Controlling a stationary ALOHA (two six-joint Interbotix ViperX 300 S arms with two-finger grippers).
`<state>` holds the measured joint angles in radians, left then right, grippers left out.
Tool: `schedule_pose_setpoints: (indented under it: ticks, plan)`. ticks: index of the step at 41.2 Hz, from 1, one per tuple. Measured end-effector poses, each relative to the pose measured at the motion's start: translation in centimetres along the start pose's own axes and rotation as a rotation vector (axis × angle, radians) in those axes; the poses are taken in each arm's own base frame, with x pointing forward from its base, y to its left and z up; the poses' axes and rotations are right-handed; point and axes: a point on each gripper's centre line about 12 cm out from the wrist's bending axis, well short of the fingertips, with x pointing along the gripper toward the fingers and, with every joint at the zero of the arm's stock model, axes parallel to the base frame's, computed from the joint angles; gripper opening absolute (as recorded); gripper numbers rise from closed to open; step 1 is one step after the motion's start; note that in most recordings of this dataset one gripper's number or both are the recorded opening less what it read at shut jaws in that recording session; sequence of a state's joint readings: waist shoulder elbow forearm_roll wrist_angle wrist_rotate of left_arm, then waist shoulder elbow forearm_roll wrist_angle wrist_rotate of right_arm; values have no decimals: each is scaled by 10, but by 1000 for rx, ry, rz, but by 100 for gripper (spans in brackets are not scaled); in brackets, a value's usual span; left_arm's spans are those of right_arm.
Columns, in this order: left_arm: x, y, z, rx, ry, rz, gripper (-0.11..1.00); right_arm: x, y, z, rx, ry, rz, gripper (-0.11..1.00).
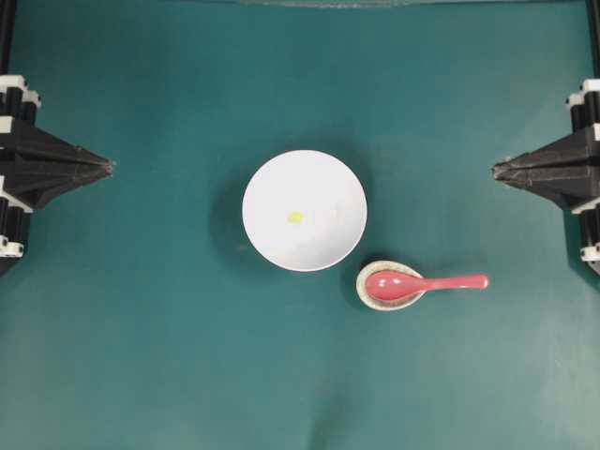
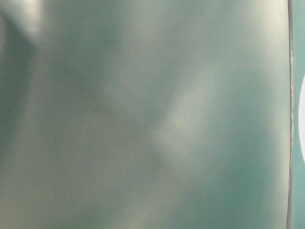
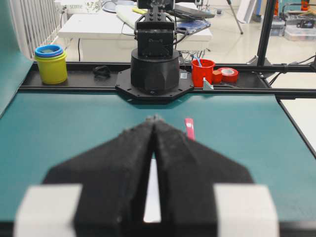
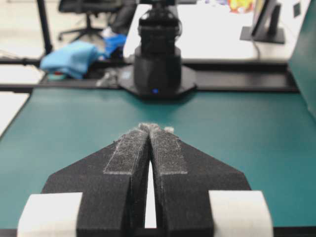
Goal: Scoop the yellow hexagonal prism block from the bowl with a spoon using the right arm.
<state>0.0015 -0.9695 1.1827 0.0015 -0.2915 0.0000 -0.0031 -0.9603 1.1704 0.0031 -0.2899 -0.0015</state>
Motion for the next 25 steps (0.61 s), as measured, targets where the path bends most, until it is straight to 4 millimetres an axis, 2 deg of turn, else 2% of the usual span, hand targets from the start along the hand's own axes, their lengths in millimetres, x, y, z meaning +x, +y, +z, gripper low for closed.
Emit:
schedule_pose_setpoints:
  ticks: [9, 20, 22, 25]
  plan:
    - [1, 0, -8, -5, 60, -1, 0, 7, -2, 7, 0, 17, -7, 0]
    - [1, 0, -12, -3, 98, -1, 0, 12, -2, 5, -4, 38, -9, 1]
    - [1, 0, -13, -3, 103, -1, 0, 12, -2, 5, -4, 38, -9, 8]
    - [1, 0, -13, -3, 104, -1, 0, 13, -2, 5, -4, 41, -9, 28]
